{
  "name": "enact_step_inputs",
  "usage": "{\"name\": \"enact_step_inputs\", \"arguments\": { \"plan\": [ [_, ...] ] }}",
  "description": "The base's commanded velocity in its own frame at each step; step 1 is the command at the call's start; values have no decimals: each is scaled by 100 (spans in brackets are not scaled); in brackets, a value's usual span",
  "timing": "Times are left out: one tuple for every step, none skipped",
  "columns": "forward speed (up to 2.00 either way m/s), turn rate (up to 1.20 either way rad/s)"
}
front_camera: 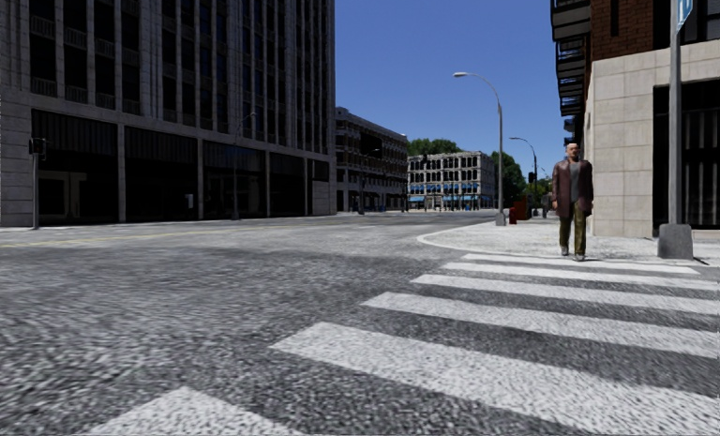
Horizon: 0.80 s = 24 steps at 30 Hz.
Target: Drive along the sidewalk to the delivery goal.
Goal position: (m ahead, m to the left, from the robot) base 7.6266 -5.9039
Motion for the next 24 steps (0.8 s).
{"name": "enact_step_inputs", "arguments": {
  "plan": [
    [200,-52],
    [200,-55],
    [200,-56],
    [200,-56],
    [200,-56],
    [200,-56],
    [200,-56],
    [200,-56],
    [200,-56],
    [200,-56],
    [200,-56],
    [200,-56],
    [200,-56],
    [200,-56],
    [200,-56],
    [200,-56],
    [200,-56],
    [200,-56],
    [200,-56],
    [200,-56],
    [200,-56],
    [200,-56],
    [200,-56],
    [200,-56]
  ]
}}
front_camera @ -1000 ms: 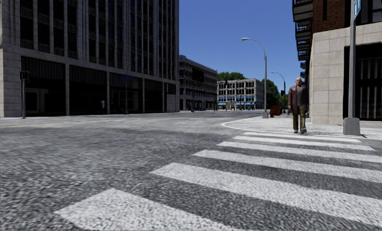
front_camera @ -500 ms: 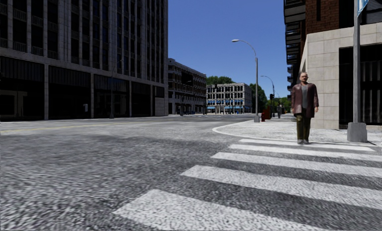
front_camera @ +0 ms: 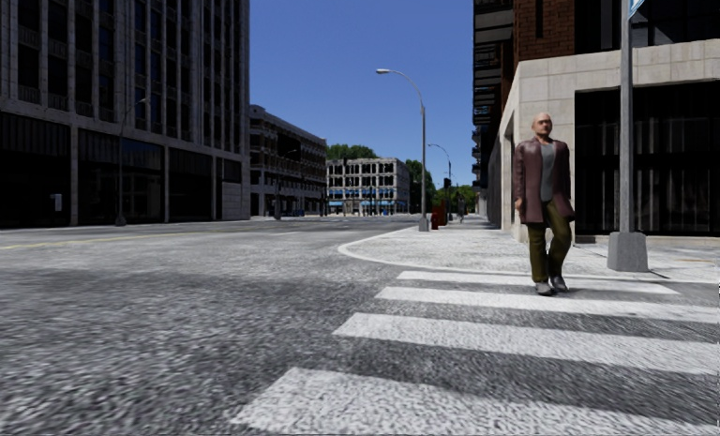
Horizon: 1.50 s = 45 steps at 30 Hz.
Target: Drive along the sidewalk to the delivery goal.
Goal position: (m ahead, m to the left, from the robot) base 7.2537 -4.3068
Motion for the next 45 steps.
{"name": "enact_step_inputs", "arguments": {
  "plan": [
    [200,-56],
    [200,-56],
    [200,-56],
    [200,-56],
    [200,-56],
    [200,-56],
    [200,-56],
    [200,-56],
    [200,-56],
    [200,-56],
    [200,-56],
    [200,-56],
    [200,-56],
    [200,-55],
    [200,-51],
    [200,-51],
    [200,-50],
    [200,-50],
    [200,-50],
    [200,-49],
    [200,-49],
    [200,-49],
    [200,-49],
    [200,-49],
    [200,-47],
    [200,-3],
    [200,-3],
    [200,0],
    [200,0],
    [200,0],
    [200,0],
    [200,0],
    [200,0],
    [200,0],
    [200,0],
    [200,0],
    [200,0],
    [200,0],
    [200,0],
    [200,0],
    [200,0],
    [200,0],
    [200,0],
    [200,0],
    [200,0]
  ]
}}
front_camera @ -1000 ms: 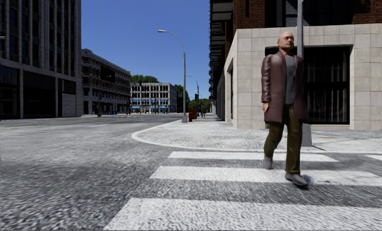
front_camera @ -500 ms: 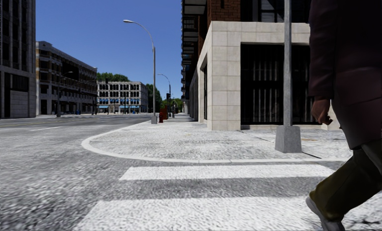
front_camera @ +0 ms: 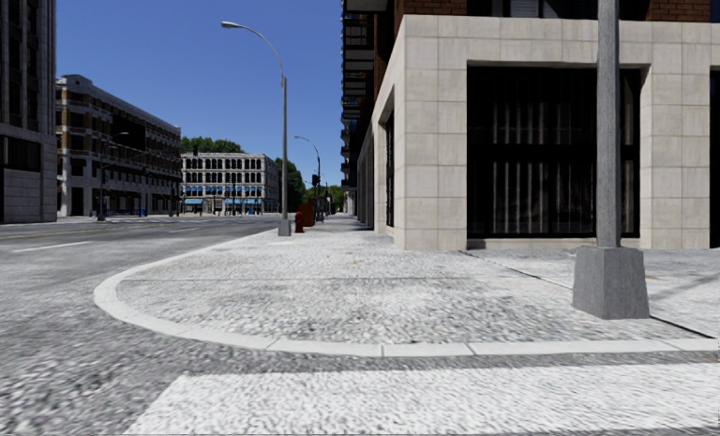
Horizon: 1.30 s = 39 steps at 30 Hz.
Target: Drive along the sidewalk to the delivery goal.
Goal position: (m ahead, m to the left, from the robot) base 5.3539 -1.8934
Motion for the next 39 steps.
{"name": "enact_step_inputs", "arguments": {
  "plan": [
    [200,0],
    [200,0],
    [200,0],
    [200,0],
    [200,0],
    [200,0],
    [200,0],
    [200,0],
    [200,0],
    [200,0],
    [200,0],
    [200,0],
    [200,0],
    [200,0],
    [200,0],
    [194,0],
    [177,0],
    [159,-13],
    [159,-13],
    [143,-32],
    [136,-41],
    [134,-44],
    [133,-45],
    [133,-45],
    [133,-45],
    [133,-45],
    [133,-45],
    [137,-45],
    [143,-48],
    [143,-48],
    [147,-52],
    [148,-53],
    [150,-53],
    [155,-54],
    [155,-54],
    [158,-54],
    [161,-54],
    [162,-54],
    [163,-54]
  ]
}}
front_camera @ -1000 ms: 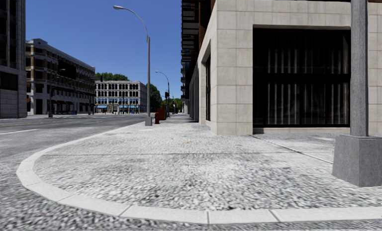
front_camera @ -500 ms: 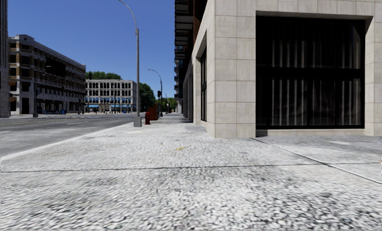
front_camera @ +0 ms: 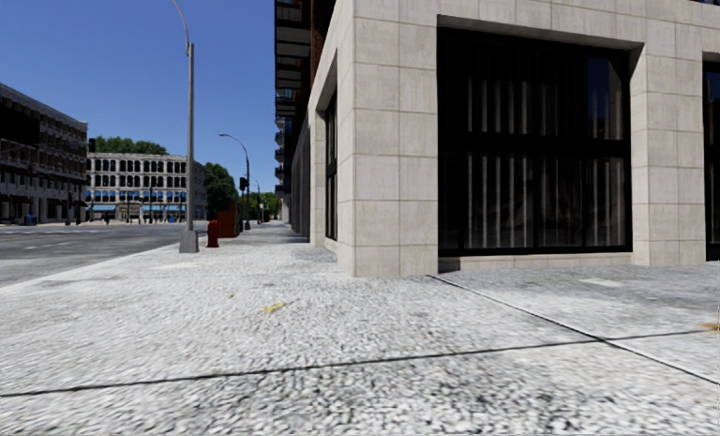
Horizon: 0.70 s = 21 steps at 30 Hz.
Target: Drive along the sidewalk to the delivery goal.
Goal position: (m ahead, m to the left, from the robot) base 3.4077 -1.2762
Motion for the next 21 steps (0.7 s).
{"name": "enact_step_inputs", "arguments": {
  "plan": [
    [163,-54],
    [163,-54],
    [164,-54],
    [164,-54],
    [165,-54],
    [165,-54],
    [167,-54],
    [169,-56],
    [171,-60],
    [172,-61],
    [172,-61],
    [172,-61],
    [173,-61],
    [173,-61],
    [174,-61],
    [176,-61],
    [176,-61],
    [177,-61],
    [179,-61],
    [179,-63],
    [179,-67]
  ]
}}
